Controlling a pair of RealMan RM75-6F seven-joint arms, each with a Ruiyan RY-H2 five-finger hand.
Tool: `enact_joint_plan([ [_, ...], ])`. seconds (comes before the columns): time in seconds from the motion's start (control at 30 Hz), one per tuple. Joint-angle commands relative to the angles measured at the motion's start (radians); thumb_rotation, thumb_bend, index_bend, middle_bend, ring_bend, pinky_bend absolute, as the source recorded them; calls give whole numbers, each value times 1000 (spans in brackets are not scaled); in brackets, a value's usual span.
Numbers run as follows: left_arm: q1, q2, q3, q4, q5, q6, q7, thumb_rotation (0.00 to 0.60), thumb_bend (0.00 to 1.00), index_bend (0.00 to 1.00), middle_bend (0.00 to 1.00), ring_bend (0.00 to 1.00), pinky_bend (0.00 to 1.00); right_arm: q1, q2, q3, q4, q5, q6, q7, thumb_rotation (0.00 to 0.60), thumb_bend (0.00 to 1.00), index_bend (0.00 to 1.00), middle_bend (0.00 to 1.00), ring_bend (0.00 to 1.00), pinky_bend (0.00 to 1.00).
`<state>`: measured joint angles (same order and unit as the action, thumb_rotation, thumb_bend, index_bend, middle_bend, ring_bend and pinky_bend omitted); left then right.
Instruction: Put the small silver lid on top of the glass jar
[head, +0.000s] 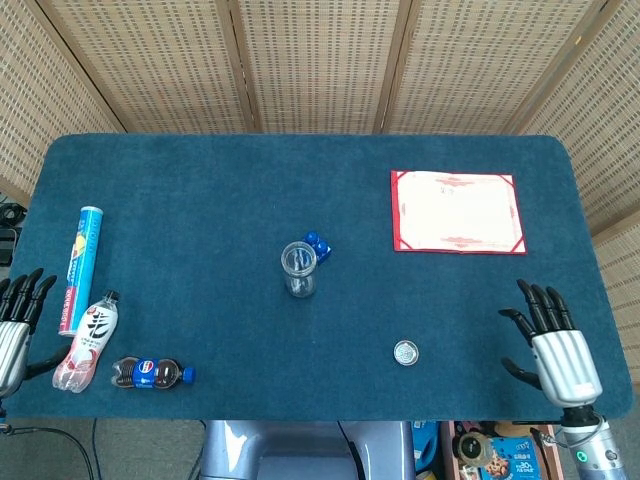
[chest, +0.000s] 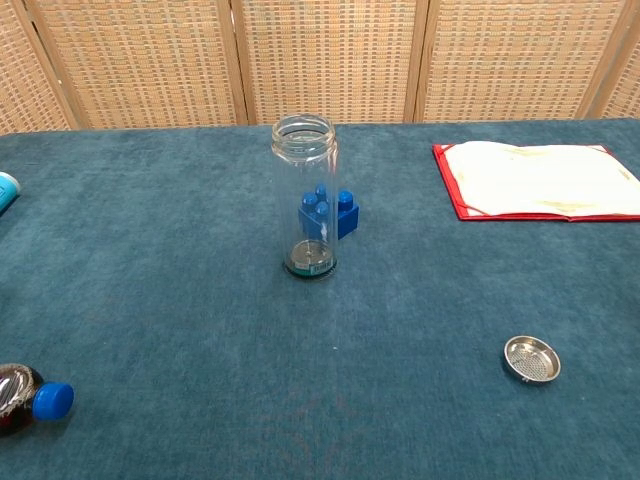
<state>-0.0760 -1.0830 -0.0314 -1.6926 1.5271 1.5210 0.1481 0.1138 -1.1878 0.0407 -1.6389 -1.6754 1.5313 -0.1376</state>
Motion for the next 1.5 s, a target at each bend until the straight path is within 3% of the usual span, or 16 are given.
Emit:
enact_joint_plan([
  [0.03,1,1,-1,-2,2,4,0,600,202,0,0,0,0,34,-17,-3,-31,-32,-39,-38,600,108,400,151,0,157],
  [0.37,2,2,-2,3,5,8,-11,600,202,0,0,0,0,163,-129,28,-89,-5,-238,-146,600,274,489,237,25,208],
  [0.63,-2,-3,0,5,9,0,-5,600,202,0,0,0,0,218,-210,51,-60,85,-325,-200,600,286,499,247,36,221],
  [0.9,-2,-3,0,4,13,2,-5,600,202,0,0,0,0,230,-255,42,-25,126,-343,-225,600,322,512,259,45,230],
  [1.17,-2,-2,2,3,19,4,-9,600,202,0,0,0,0,220,-283,9,-4,132,-327,-230,600,494,515,260,46,245],
  [1.5,-3,-5,6,0,26,1,-1,600,202,0,0,0,0,208,-304,-22,22,130,-315,-220,600,509,515,260,46,250],
])
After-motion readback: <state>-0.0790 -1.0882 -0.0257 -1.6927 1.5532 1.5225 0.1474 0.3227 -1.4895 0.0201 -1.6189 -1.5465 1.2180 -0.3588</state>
